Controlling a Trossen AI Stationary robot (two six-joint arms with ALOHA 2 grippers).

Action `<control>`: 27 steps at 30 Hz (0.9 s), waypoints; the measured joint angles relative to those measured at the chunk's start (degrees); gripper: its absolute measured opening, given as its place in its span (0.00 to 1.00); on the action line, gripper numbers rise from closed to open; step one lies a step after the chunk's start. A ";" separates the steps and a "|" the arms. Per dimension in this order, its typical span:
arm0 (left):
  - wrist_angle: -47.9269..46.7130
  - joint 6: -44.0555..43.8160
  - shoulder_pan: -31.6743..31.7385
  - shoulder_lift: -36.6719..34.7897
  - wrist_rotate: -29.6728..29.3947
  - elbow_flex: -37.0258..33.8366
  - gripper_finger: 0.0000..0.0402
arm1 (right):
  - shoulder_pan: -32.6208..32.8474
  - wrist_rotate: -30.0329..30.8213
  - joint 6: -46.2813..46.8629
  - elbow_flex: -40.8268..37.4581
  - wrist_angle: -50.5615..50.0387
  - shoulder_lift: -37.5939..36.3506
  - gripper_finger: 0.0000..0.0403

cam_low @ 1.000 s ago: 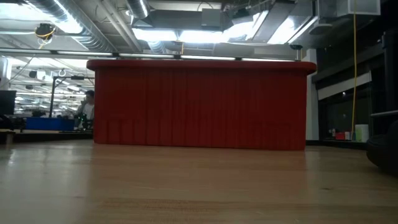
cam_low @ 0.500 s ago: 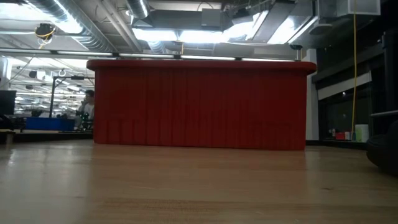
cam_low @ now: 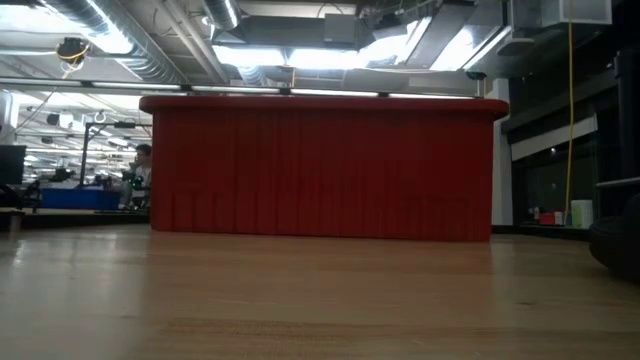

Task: Pick and place slides into bin
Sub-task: Put the left black slipper into the red bin

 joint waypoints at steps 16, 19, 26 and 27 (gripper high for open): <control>-1.51 13.77 -5.62 -3.98 -19.55 0.00 0.58 | 4.76 16.84 -11.08 0.00 -1.10 -0.70 0.03; -1.65 15.75 -7.48 -4.48 -22.32 0.00 0.58 | 4.80 17.72 -11.08 0.00 -0.95 -0.70 0.03; -1.65 21.77 -12.68 -6.07 -34.96 0.00 0.56 | 4.80 22.44 -16.81 0.00 1.39 -0.67 0.03; -1.66 22.83 -13.39 -6.19 -37.75 0.00 0.56 | 4.80 23.68 -17.26 0.00 1.74 -0.67 0.03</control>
